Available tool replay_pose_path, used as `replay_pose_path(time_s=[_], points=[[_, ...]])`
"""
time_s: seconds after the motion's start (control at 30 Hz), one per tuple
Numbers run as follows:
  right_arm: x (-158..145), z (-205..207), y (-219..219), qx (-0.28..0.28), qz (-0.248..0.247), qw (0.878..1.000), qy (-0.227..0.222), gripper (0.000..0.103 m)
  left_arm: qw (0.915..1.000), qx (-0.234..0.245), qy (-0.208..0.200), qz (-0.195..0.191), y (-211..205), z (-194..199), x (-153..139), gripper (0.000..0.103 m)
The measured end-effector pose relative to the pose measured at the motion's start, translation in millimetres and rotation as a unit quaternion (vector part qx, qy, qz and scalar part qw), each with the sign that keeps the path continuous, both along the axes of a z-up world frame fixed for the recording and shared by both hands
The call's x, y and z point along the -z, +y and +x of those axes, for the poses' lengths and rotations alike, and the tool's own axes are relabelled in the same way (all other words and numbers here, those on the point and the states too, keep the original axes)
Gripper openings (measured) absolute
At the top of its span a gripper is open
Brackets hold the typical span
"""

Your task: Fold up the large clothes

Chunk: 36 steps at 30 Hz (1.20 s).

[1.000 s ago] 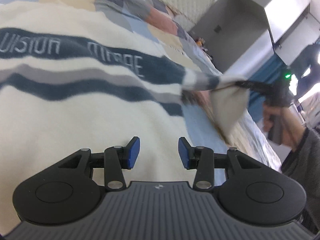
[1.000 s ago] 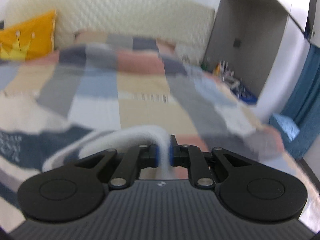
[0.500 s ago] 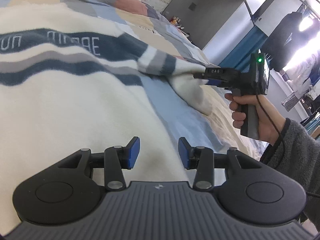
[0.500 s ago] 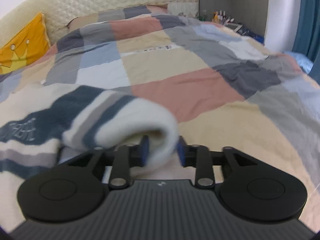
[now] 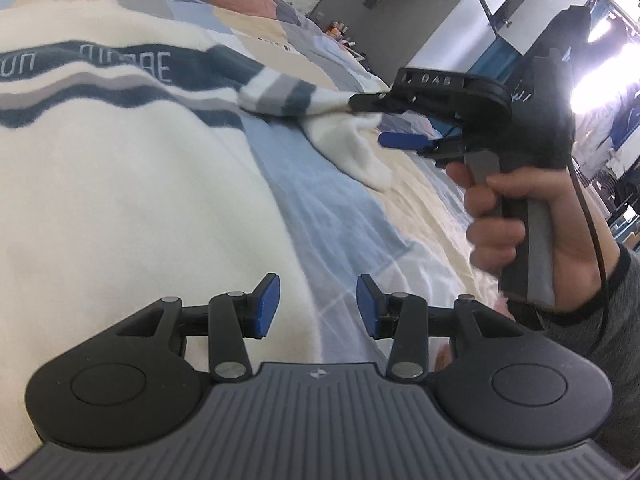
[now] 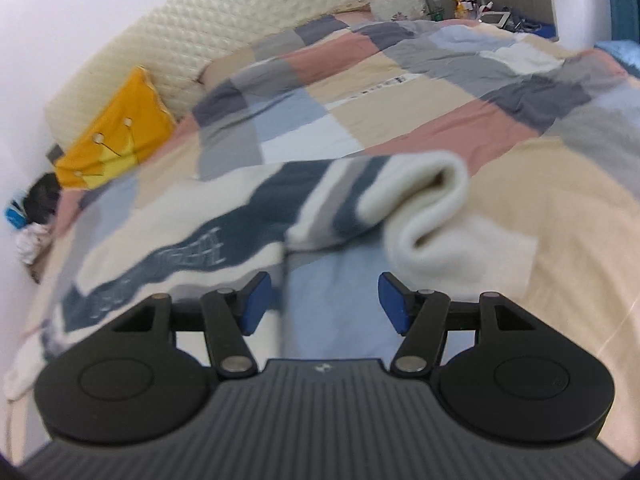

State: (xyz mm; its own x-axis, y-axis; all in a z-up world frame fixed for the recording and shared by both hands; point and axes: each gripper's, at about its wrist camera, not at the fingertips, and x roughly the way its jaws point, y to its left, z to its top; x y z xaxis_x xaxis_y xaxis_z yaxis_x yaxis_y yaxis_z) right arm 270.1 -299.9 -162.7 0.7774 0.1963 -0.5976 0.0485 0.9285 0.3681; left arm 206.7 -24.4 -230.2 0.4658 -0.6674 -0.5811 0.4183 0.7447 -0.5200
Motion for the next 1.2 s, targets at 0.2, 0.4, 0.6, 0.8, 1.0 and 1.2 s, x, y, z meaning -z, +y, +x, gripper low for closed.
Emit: replay_pose_path(time_s=[0.2, 0.4, 0.6, 0.8, 1.0, 1.2], points=[[3.9, -37.1, 2.1, 0.007, 0.003, 1.000, -0.011, 0.062, 0.9995, 0.027, 0.005, 0.016, -18.5, -12.4, 8.9, 0.047], [5.7, -44.9, -14.0, 0.046, 0.030, 0.998, -0.017, 0.062, 0.9952, 0.071, 0.007, 0.068, -44.6, -26.8, 24.8, 0.047], [4.4, -46.4, -14.0, 0.038, 0.036, 0.998, -0.032, 0.063, 0.9900, 0.076, 0.013, 0.118, -55.5, -27.8, 39.3, 0.047], [7.6, -44.1, -20.1, 0.044, 0.053, 0.997, -0.026, 0.063, 0.9756, 0.085, -0.032, 0.200, -68.3, -37.2, 41.9, 0.047], [11.1, -44.7, -26.0, 0.051, 0.070, 0.996, -0.021, 0.063, 0.9606, 0.079, -0.079, 0.254, -74.5, -49.2, 40.1, 0.047], [12.4, -45.4, -31.1, 0.050, 0.089, 0.995, -0.023, 0.063, 0.9514, 0.080, -0.095, 0.282, -78.4, -49.3, 48.1, 0.027]])
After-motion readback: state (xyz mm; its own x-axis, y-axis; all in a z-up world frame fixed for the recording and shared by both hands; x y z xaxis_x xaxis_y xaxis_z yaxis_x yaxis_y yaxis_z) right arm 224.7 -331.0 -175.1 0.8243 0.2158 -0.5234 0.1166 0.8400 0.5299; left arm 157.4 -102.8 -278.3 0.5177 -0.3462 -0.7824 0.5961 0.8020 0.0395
